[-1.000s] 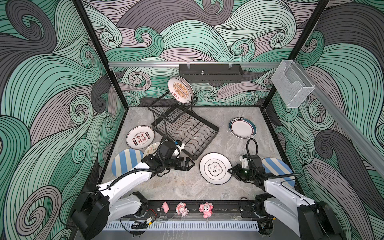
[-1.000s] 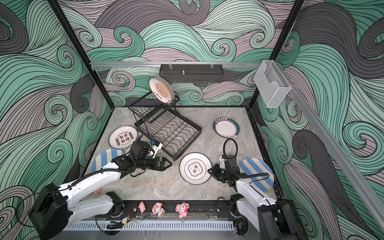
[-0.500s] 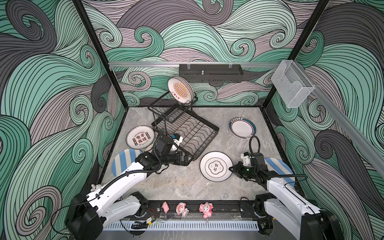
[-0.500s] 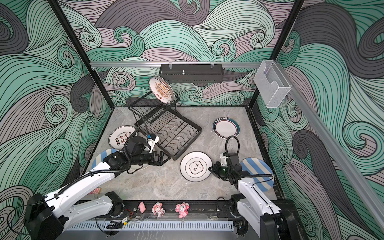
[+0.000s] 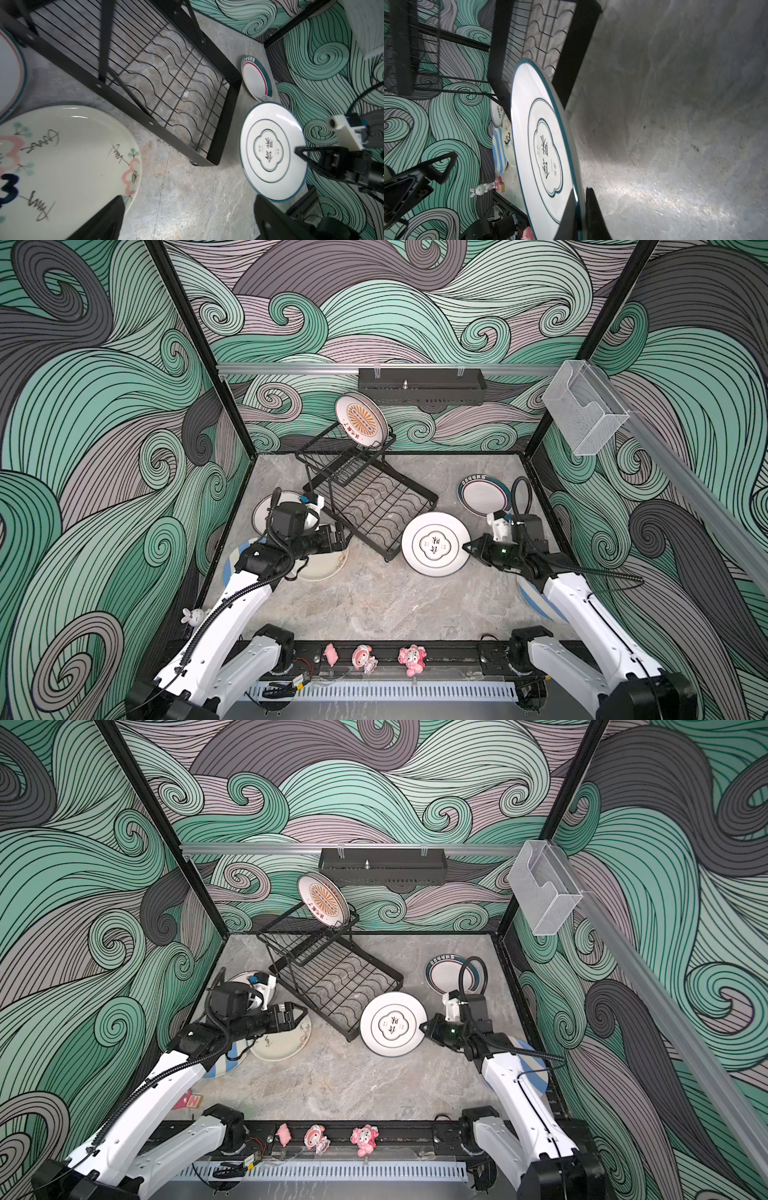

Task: Load the plates into the dish rack
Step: 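Grip the white green-rimmed plate's rim and lift it upright with the right gripper, then carry the upright plate to the rack and lower it beside the orange plates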

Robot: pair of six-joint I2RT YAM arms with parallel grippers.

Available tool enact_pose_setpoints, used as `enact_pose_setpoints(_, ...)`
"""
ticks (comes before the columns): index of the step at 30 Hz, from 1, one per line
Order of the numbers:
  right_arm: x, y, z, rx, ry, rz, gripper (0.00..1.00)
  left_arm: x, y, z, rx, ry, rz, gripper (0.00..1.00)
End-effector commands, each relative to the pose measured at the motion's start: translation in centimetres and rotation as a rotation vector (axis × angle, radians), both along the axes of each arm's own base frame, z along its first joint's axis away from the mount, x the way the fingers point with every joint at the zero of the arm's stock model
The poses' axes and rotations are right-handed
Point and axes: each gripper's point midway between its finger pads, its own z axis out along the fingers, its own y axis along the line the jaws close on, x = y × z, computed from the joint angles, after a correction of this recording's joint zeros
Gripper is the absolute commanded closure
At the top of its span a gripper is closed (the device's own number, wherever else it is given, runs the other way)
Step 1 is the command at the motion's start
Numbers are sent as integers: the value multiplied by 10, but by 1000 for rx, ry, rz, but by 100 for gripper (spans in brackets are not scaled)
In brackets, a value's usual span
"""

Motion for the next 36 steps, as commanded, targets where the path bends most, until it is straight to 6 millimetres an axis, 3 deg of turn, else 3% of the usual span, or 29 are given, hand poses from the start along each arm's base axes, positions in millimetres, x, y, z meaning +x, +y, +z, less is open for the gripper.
enact_pose_setpoints(1, 23, 1, 53, -37, -154, 36, 100, 2, 2, 24, -19, -32, -50, 1)
enact_pose_setpoints(5, 48, -3, 100, -102, -270, 30, 100, 13, 16, 26, -41, -5, -11, 1)
enact_pose_setpoints(8, 65, 7, 135, -172, -381, 63, 100, 14, 22, 20, -73, 12, 11, 1)
enact_pose_setpoints(15, 87, 53, 227, -296, -631, 138, 100, 13, 31, 21, -88, -4, 14, 1)
enact_pose_setpoints(18, 103, 72, 253, -313, -698, 149, 100, 15, 33, 21, -65, -21, 1, 1)
enact_pose_setpoints(24, 134, 121, 286, -392, -819, 203, 100, 18, 34, 15, -52, -13, -12, 1)
enact_pose_setpoints(31, 154, 180, 325, -498, -953, 223, 100, 17, 35, 17, -54, -56, -7, 1)
enact_pose_setpoints(36, 172, 206, 335, -653, -1046, 151, 100, 17, 41, 11, -31, -41, 23, 1)
